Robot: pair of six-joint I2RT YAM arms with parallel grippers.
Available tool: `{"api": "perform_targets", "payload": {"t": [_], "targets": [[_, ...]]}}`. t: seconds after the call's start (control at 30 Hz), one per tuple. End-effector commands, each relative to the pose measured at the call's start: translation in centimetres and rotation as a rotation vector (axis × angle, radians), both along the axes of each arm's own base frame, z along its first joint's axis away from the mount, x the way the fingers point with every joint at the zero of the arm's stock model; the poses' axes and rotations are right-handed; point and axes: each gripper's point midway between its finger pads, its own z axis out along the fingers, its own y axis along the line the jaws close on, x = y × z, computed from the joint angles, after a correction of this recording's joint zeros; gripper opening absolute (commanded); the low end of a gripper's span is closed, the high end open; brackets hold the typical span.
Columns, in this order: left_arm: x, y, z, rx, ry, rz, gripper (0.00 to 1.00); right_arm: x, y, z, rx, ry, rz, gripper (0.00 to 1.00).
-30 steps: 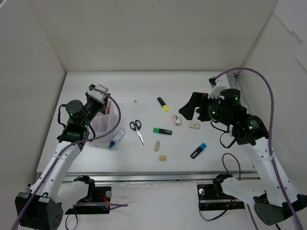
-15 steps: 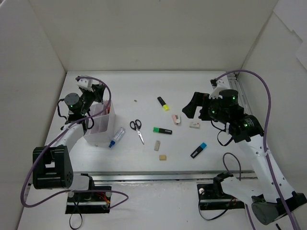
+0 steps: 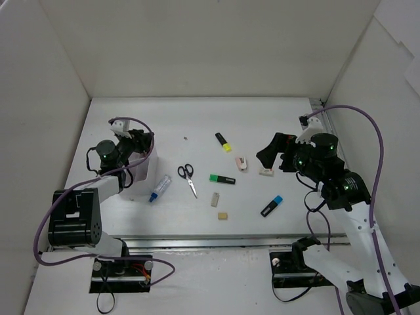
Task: Sort the stationery into containers
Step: Place the pen in the storage box, then pick up the pen from the center of the board.
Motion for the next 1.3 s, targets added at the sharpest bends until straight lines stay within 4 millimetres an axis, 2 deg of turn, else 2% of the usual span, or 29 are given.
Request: {"api": "perform_targets", "payload": {"t": [0.0, 0.03, 0.07, 0.13, 0.17, 0.2, 0.27, 0.3, 0.33, 0.37, 0.4, 0.43, 0.47, 0.5, 0.57, 0.6, 0.63, 0.67, 0.7, 0.73, 0.77, 0.83, 0.87, 0.9, 0.97, 1.1, 1.17, 1.23, 1.27], "targets": [[-0.6, 0.1, 5.5, -0.025, -0.143, -0.003, 0.48, 1.0, 0.5, 0.4, 0.012, -0.037, 0.028, 0.98], [-0.8, 0.2, 5.6, -0.025, -0.137, 0.002, 0.74, 0.9, 0.8, -0.1, -0.015, -0.039, 0.066, 0.98], [-1.3, 0.3, 6.5, -0.025, -0.152, 0.009, 0.85, 0.7, 1.1, -0.4, -0.024, -0.037, 0.097, 0.98], [-1.7, 0.9, 6.7, -0.032, -0.137, 0.049, 0.87, 0.9, 1.2, -2.1, -0.122, -0.051, 0.168, 0.98], [-2.4, 1.0, 8.1, -0.032, -0.165, 0.058, 0.88, 1.2, 1.2, -2.6, -0.154, -0.061, 0.174, 0.98], [-2.8, 1.0, 8.0, -0.032, -0.137, 0.062, 0.92, 1.7, 0.9, -3.8, -0.195, -0.043, 0.165, 0.98], [-4.0, 0.8, 10.0, -0.022, -0.144, 0.053, 0.99, 2.2, 1.3, -5.4, -0.298, -0.064, 0.204, 0.98], [-4.3, 0.8, 10.1, -0.022, -0.064, 0.051, 0.99, 2.8, 1.4, -6.6, -0.326, -0.042, 0.216, 0.98], [-5.2, 0.3, 11.5, 0.007, -0.069, 0.032, 1.0, 3.1, 2.6, -7.0, -0.346, -0.063, 0.283, 0.98], [-5.6, 0.4, 11.9, 0.019, -0.036, 0.035, 1.0, 3.4, 3.2, -7.7, -0.372, -0.075, 0.329, 0.98], [-6.4, 0.3, 12.2, 0.03, 0.042, 0.038, 1.0, 4.1, 3.9, -9.5, -0.398, -0.041, 0.368, 0.98], [-7.4, 0.4, 13.4, 0.037, 0.04, 0.044, 1.0, 4.2, 5.0, -10.3, -0.428, -0.053, 0.434, 0.98], [-8.2, 0.1, 14.6, 0.03, 0.048, 0.044, 0.99, 5.3, 6.1, -11.5, -0.446, -0.055, 0.454, 0.98], [-9.2, 0.1, 14.0, 0.027, 0.092, 0.043, 0.99, 5.2, 7.3, -12.3, -0.484, -0.084, 0.516, 0.98], [-11.8, -0.7, 14.2, 0.001, 0.108, 0.016, 1.0, 6.4, 9.0, -14.1, -0.531, -0.104, 0.561, 0.98], [-13.3, -0.9, 14.4, -0.01, 0.112, 0.015, 0.99, 6.4, 10.4, -14.0, -0.554, -0.146, 0.623, 0.98], [-14.0, -0.9, 14.0, -0.018, 0.126, 0.012, 1.0, 6.6, 11.0, -14.3, -0.567, -0.15, 0.647, 0.98], [-14.6, -1.0, 13.2, -0.037, 0.155, 0.018, 1.0, 6.7, 11.7, -15.7, -0.582, -0.125, 0.681, 0.98], [-15.2, -1.1, 12.4, -0.043, 0.189, 0.022, 1.0, 7.1, 12.6, -15.5, -0.588, -0.144, 0.711, 0.98], [-16.1, -1.3, 12.6, -0.045, 0.176, 0.02, 1.0, 7.4, 12.9, -16.1, -0.599, -0.136, 0.727, 0.98], [-16.3, -1.4, 11.3, -0.059, 0.204, 0.031, 0.99, 7.5, 13.0, -18.0, -0.619, -0.085, 0.75, 0.98], [-16.7, -2.0, 11.2, -0.11, 0.204, 0.023, 1.0, 8.0, 13.6, -19.0, -0.631, -0.064, 0.777, 0.98], [-16.8, -2.5, 10.6, -0.113, 0.202, -0.011, 0.99, 8.0, 13.7, -20.7, -0.643, -0.022, 0.795, 0.97], [-16.7, -2.4, 10.5, -0.118, 0.209, -0.003, 1.0, 8.3, 14.0, -21.0, -0.647, -0.012, 0.799, 0.96], [-16.6, -2.0, 10.1, -0.099, 0.236, 0.031, 0.99, 8.2, 13.6, -23.2, -0.676, 0.056, 0.804, 0.92], [-16.8, -1.6, 9.9, -0.087, 0.235, 0.051, 0.99, 9.3, 14.0, -23.2, -0.692, 0.076, 0.777, 0.91], [-16.9, -1.6, 10.0, -0.084, 0.232, 0.049, 0.99, 9.1, 13.7, -24.5, -0.707, 0.139, 0.788, 0.89], [-17.0, -1.4, 10.1, -0.083, 0.228, 0.059, 1.0, 9.0, 13.2, -24.8, -0.734, 0.209, 0.767, 0.82], [-17.1, -1.2, 10.1, -0.084, 0.229, 0.073, 1.0, 8.9, 12.7, -25.8, -0.767, 0.263, 0.758, 0.77]]}}
